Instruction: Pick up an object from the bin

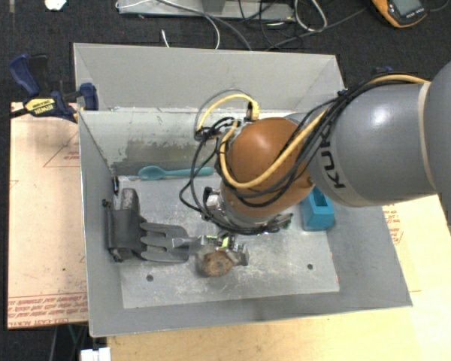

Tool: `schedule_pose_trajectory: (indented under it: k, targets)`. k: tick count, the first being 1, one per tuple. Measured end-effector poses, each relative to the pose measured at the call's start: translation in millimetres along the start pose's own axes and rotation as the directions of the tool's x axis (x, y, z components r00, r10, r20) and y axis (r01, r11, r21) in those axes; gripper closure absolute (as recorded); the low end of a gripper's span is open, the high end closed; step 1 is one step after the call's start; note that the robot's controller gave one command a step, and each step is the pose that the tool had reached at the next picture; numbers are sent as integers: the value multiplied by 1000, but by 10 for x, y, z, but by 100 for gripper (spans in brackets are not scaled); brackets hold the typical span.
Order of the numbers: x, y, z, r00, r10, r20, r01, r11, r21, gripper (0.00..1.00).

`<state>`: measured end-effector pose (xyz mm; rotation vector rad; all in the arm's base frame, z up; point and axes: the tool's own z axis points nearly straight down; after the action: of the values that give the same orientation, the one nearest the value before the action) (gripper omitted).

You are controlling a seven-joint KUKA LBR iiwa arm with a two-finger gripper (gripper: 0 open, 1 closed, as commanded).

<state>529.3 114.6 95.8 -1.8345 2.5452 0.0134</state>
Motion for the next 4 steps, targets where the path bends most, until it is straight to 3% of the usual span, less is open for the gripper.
schedule_pose_trajectory:
  k: [1, 2, 3, 4]
  targets:
    - [-21, 60, -462, 999, 35, -2, -35, 999, -7, 100]
    - [146, -195, -378, 999, -52, 5, 52, 999, 7, 100]
    - [82, -661, 205, 996, -93, 11, 93, 996, 7, 100]
    - [89, -598, -302, 997, -82, 5, 82, 997, -2, 100]
